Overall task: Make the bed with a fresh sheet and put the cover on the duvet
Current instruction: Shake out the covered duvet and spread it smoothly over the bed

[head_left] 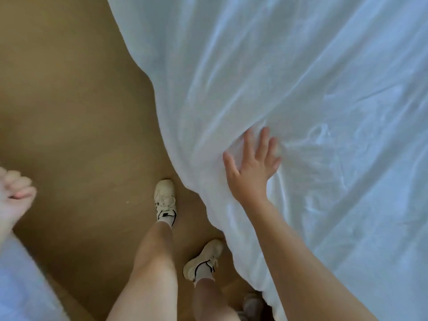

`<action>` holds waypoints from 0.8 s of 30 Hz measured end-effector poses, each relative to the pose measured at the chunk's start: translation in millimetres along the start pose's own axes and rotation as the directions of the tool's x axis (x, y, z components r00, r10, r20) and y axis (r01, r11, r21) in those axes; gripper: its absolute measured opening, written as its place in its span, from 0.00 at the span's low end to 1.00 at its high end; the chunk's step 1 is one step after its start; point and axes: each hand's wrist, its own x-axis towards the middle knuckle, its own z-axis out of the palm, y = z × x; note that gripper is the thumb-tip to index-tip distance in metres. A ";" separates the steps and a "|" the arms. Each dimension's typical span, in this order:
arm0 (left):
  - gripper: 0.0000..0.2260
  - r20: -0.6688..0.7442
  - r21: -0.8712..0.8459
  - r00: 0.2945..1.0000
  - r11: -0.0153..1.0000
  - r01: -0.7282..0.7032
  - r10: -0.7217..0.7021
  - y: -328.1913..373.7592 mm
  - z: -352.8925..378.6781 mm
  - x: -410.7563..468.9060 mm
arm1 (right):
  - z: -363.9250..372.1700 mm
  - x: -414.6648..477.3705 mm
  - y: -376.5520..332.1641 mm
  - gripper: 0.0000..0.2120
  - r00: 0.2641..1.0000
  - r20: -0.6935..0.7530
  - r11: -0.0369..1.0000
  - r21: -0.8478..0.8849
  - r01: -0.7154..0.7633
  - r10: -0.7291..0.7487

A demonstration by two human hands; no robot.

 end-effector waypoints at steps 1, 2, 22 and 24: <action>0.26 0.022 0.067 1.000 0.998 0.016 -0.018 -0.8 -5.3 1.3 | 7.4 1.0 -2.5 0.34 0.999 0.032 0.996 -0.083 0.033 -0.031; 0.27 0.039 0.128 0.999 0.991 0.027 -0.032 -7.3 -0.7 -1.9 | 12.3 1.9 -5.9 0.35 0.998 0.047 0.989 -0.136 0.049 -0.043; 0.21 0.581 0.181 0.810 0.983 -0.031 -0.081 -100.0 199.4 18.3 | 18.4 10.3 -22.8 0.36 0.987 -0.110 0.993 0.001 0.119 -0.118; 0.17 0.594 0.034 0.804 0.999 -0.006 -0.015 -97.1 163.1 22.3 | 21.9 4.4 -27.5 0.36 0.978 -0.084 0.981 0.017 0.193 -0.190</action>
